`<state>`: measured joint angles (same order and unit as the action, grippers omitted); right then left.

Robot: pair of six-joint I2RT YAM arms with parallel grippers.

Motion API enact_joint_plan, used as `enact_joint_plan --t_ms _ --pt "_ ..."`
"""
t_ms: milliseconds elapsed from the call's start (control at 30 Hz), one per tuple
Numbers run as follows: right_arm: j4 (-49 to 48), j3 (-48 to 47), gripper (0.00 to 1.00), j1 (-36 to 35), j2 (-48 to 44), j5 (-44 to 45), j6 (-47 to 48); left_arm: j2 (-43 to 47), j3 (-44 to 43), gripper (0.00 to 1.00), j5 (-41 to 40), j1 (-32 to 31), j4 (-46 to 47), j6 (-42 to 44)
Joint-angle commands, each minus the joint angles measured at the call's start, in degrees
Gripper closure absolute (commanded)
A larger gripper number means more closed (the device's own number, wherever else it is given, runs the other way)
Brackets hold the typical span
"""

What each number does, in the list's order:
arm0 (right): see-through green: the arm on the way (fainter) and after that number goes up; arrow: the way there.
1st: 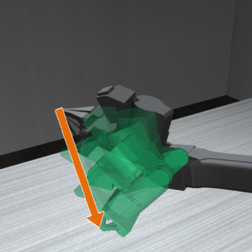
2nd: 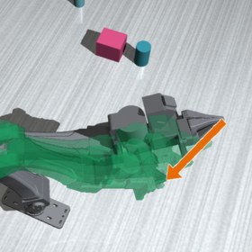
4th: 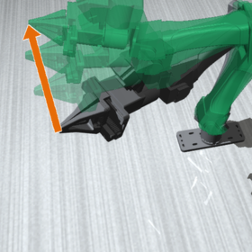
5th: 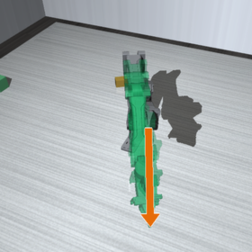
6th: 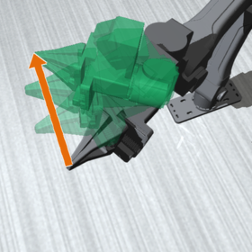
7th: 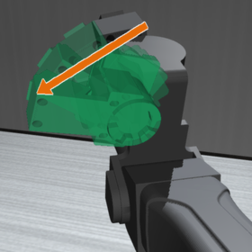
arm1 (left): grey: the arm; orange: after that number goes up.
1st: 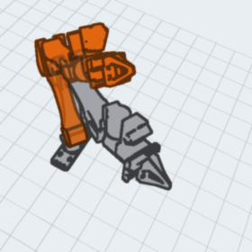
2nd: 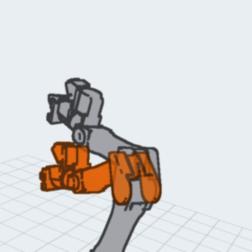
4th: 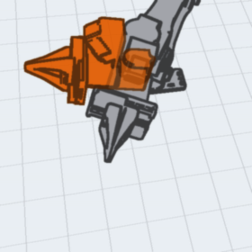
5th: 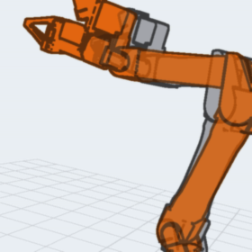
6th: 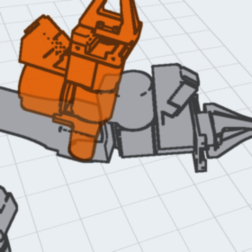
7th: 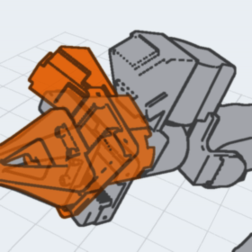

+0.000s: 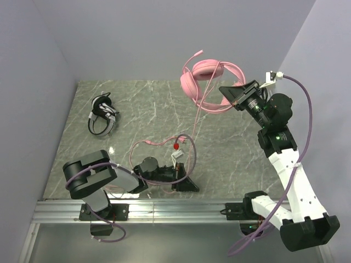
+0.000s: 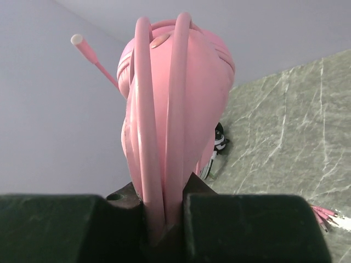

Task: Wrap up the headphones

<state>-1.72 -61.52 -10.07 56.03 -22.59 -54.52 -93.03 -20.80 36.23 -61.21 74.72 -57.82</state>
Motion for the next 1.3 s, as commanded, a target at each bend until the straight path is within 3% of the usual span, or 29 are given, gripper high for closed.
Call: enact_joint_plan --t_ms 0,267,600,867,1067,1167,1267 --pt "-9.53 -4.23 1.0 1.8 -0.66 1.76 -2.69 3.12 -1.17 0.93 0.43 -2.5 0.09 4.98" --pt "-10.15 -4.4 1.0 3.56 0.04 0.79 -4.19 5.93 -1.61 0.92 -2.04 -5.58 -6.6 8.78" --pt "-10.33 -4.93 1.0 4.97 0.75 -0.08 -4.98 2.77 -1.0 0.99 -2.82 -8.05 -4.06 8.16" --pt "-8.83 -6.42 1.0 6.46 0.83 -0.61 -4.98 1.63 -0.21 0.95 -3.44 -8.49 -3.88 8.78" --pt "-9.18 -6.51 1.0 7.16 0.83 -1.49 -5.59 1.54 0.14 1.0 -3.09 -8.57 -4.05 8.6" --pt "-9.27 -6.51 1.0 7.6 0.48 -2.98 -5.94 3.12 0.49 0.99 -5.63 -8.58 -6.5 9.57" --pt "-8.92 -6.86 1.0 8.22 -0.74 -5.09 -6.82 5.93 -0.82 1.0 -8.18 -8.4 -14.75 13.78"
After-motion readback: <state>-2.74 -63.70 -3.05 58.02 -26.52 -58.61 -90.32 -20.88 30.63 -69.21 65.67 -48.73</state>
